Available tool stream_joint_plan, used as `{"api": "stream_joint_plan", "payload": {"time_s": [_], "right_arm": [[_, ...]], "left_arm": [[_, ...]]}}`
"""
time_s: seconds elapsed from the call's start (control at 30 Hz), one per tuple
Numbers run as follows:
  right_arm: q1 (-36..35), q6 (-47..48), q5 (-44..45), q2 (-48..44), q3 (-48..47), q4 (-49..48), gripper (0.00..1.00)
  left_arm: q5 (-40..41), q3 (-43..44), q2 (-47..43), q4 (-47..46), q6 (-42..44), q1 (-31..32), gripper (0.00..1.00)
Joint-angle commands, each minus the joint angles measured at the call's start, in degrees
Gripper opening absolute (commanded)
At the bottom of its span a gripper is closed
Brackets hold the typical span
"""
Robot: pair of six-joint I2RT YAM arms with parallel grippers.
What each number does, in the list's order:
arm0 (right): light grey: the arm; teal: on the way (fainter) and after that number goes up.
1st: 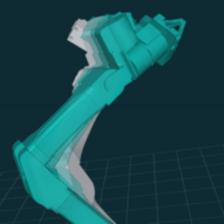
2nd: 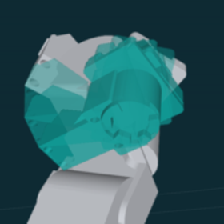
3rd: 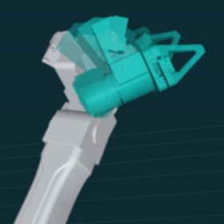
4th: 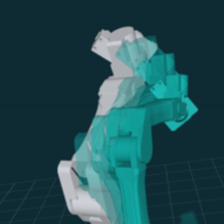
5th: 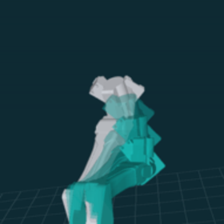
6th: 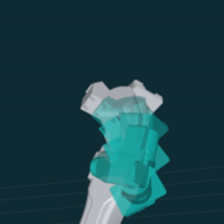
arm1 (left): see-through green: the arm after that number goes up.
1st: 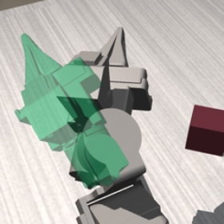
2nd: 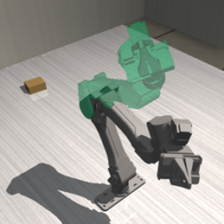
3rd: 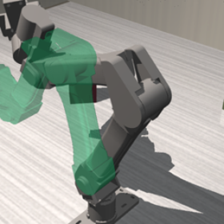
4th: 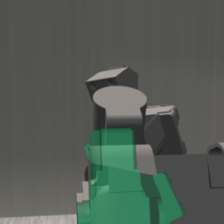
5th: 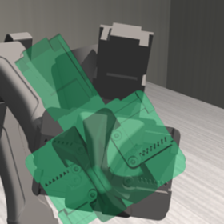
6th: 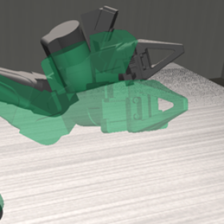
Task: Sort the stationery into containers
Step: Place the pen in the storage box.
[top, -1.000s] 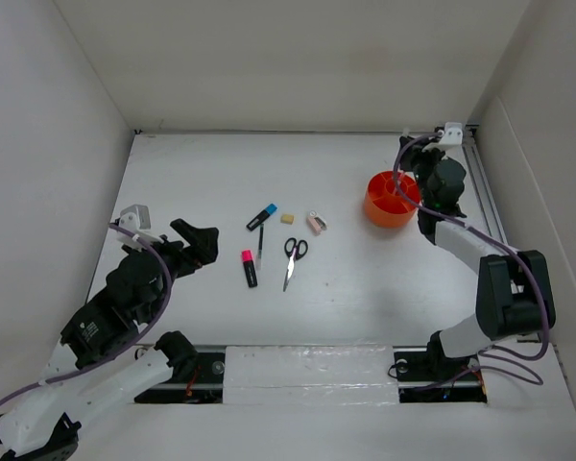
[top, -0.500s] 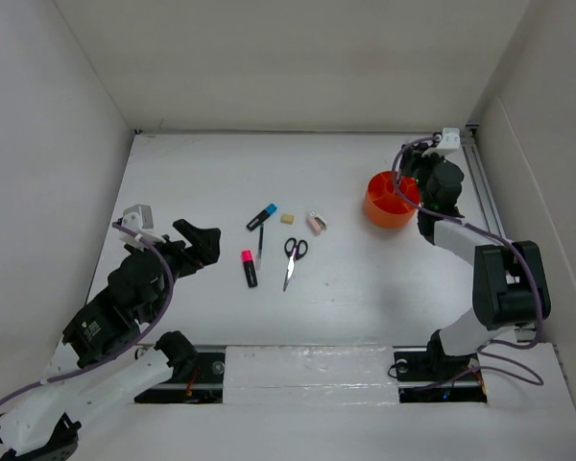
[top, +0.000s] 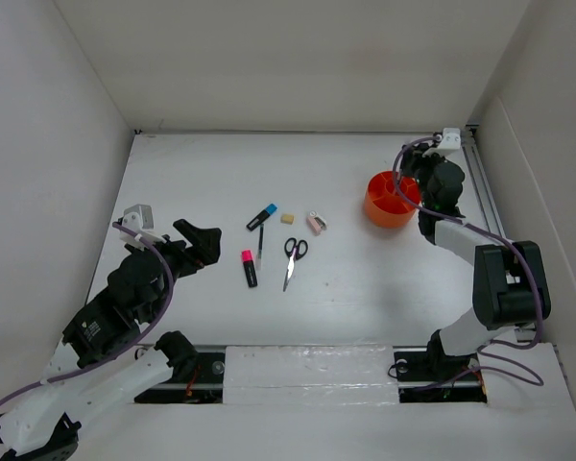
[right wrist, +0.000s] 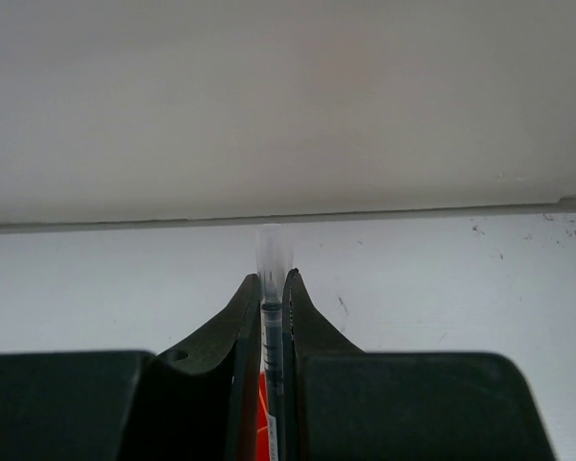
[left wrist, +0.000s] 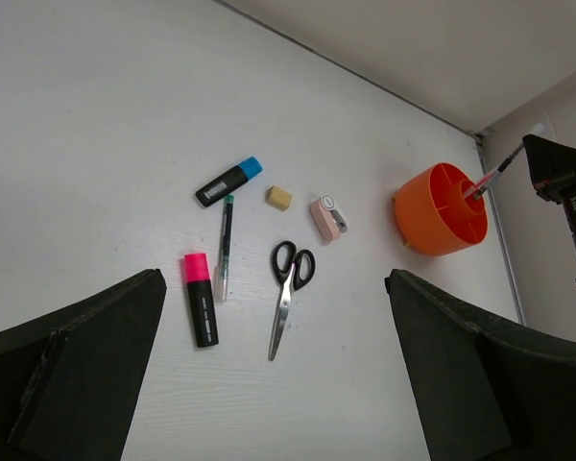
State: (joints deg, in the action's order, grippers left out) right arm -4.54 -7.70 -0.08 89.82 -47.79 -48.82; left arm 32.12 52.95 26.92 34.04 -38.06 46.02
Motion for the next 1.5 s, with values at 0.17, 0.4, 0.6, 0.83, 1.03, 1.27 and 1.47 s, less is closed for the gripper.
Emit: {"api": "stream_joint_plan", "payload": {"time_s": [0.17,0.4,0.6,0.83,1.03,1.27,1.47], "right_arm": [[0.23,1.20,-1.24,0.88,-1.34,1.44,0.00],[-0.30,1.20,-1.86,0.88,-0.82,2.85,0.00],[-0.83,1.20,-2.47,1.41,0.41,1.71,0.00],[-1.35,1.20,-1.94,1.41,0.94,1.71,0.01],[-1.35,1.20,-1.33,0.35,1.56,2.32,0.08],[-1.88,1.20,-0.63,-0.26,2.70,1.80,0.20],[-1.88,1.20,-0.63,-1.93,3.84,1.09,0.37]], "left_arm": [[-0.04,-0.21,-0.02,-2.14,0.80,0.12,1.00],[-0.04,-0.21,-0.02,-2.14,0.80,0.12,1.00],[-0.04,-0.21,-0.02,-2.14,0.80,0.12,1.00],[-0.04,-0.21,-0.55,-2.14,0.80,0.12,1.00],[0.49,-0.21,-1.16,-2.14,0.80,0.12,1.00],[1.02,-0.21,-2.22,-2.14,0.80,0.12,1.00],[1.02,-0.21,-2.22,-2.14,0.80,0.12,1.00]]}}
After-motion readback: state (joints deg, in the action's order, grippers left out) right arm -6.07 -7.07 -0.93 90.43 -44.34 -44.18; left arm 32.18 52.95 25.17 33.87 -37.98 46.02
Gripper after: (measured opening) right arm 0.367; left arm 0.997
